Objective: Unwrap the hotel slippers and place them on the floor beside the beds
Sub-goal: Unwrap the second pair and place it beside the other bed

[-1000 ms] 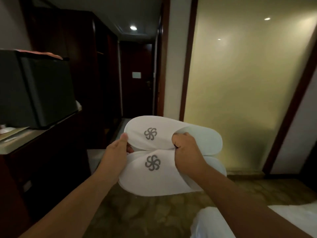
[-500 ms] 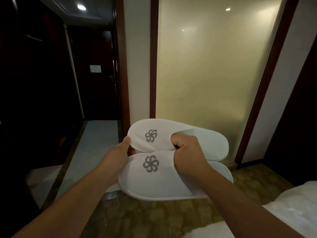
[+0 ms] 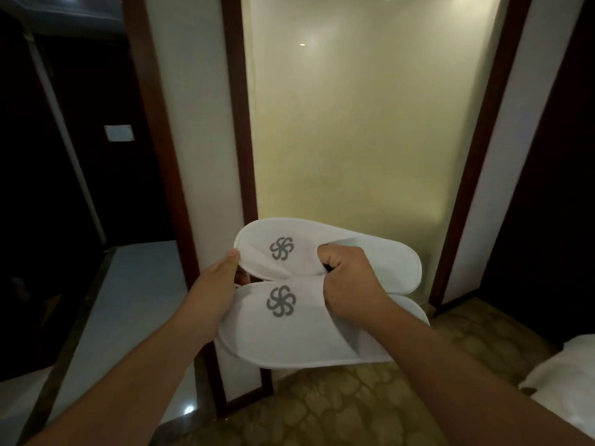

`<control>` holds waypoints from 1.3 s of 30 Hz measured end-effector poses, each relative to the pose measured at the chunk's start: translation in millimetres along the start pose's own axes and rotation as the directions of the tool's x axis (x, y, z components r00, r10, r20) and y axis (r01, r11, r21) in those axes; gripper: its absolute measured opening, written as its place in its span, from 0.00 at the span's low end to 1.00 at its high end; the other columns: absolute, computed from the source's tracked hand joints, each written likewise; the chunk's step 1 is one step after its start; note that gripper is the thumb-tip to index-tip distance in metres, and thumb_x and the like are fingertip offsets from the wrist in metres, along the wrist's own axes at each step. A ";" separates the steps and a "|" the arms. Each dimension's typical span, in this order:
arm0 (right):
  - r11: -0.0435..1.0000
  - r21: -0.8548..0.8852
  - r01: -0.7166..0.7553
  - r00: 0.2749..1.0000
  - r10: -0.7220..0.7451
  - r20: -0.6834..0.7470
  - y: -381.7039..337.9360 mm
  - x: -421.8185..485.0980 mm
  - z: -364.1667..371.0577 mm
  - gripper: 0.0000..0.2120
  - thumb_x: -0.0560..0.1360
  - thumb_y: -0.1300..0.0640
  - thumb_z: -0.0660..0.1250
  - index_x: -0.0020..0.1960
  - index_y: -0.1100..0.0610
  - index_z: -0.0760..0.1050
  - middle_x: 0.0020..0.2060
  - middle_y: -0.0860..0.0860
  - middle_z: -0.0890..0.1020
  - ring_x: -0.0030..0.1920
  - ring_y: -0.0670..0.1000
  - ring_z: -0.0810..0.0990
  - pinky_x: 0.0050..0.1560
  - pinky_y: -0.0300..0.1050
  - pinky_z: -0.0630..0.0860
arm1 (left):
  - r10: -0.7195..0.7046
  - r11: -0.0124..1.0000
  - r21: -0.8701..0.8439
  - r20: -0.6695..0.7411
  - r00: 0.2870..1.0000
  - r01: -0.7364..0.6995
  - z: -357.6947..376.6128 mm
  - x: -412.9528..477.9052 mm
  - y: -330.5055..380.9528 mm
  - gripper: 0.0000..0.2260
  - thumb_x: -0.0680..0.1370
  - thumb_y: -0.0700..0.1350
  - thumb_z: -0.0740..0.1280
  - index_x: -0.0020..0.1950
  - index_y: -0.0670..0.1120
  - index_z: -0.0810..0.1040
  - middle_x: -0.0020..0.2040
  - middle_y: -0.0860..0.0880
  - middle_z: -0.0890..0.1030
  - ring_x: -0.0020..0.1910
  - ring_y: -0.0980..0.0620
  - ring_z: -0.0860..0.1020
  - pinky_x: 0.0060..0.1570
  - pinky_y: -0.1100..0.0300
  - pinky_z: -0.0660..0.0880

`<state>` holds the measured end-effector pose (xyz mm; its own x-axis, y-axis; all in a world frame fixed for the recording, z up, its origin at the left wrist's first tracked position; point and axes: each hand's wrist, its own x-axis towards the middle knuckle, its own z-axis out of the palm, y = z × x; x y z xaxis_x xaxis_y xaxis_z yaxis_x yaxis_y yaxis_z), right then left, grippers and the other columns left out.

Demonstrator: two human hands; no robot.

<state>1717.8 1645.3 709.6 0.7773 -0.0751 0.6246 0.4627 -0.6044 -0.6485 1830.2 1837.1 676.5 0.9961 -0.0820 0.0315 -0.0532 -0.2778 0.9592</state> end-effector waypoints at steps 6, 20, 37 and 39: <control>0.971 -0.216 -0.102 0.995 0.097 -0.031 86.9 65.1 -22.4 0.29 0.65 0.61 0.80 0.27 0.50 0.58 0.25 0.41 0.64 0.26 0.40 0.62 0.27 0.35 0.58 | 0.069 0.997 0.010 0.168 0.983 -0.071 90.6 129.0 9.5 0.26 0.78 0.65 0.56 0.31 0.48 0.75 0.28 0.49 0.80 0.28 0.49 0.77 0.33 0.57 0.70; 0.666 -0.448 -0.597 0.801 0.465 -0.376 255.1 85.9 -174.1 0.09 0.69 0.58 0.78 0.48 0.55 0.84 0.45 0.47 0.85 0.45 0.50 0.83 0.48 0.50 0.82 | 0.237 0.955 0.000 0.598 0.765 -0.296 378.2 258.1 58.0 0.26 0.80 0.63 0.54 0.33 0.46 0.75 0.28 0.50 0.77 0.26 0.52 0.75 0.29 0.58 0.67; 0.368 -0.184 -0.911 0.391 0.632 -0.669 514.3 88.6 -323.6 0.10 0.72 0.58 0.73 0.51 0.47 0.84 0.41 0.43 0.81 0.40 0.46 0.79 0.46 0.41 0.77 | 0.171 0.932 0.071 0.781 0.600 -0.357 724.3 338.0 56.3 0.23 0.83 0.56 0.54 0.37 0.44 0.78 0.37 0.43 0.81 0.36 0.48 0.78 0.32 0.58 0.68; 0.340 -0.173 -0.924 0.364 0.648 -0.669 537.3 87.2 -339.6 0.13 0.71 0.60 0.73 0.54 0.49 0.83 0.41 0.42 0.80 0.39 0.45 0.78 0.46 0.41 0.76 | 0.151 0.937 0.062 0.815 0.559 -0.344 762.4 346.4 50.1 0.23 0.82 0.57 0.54 0.39 0.44 0.78 0.38 0.44 0.81 0.37 0.48 0.78 0.31 0.58 0.69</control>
<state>1889.5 1044.6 563.4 0.2979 -0.9496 0.0978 -0.6346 -0.2735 -0.7229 2119.3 1065.0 521.2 0.4919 -0.8681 -0.0670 -0.3964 -0.2918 0.8704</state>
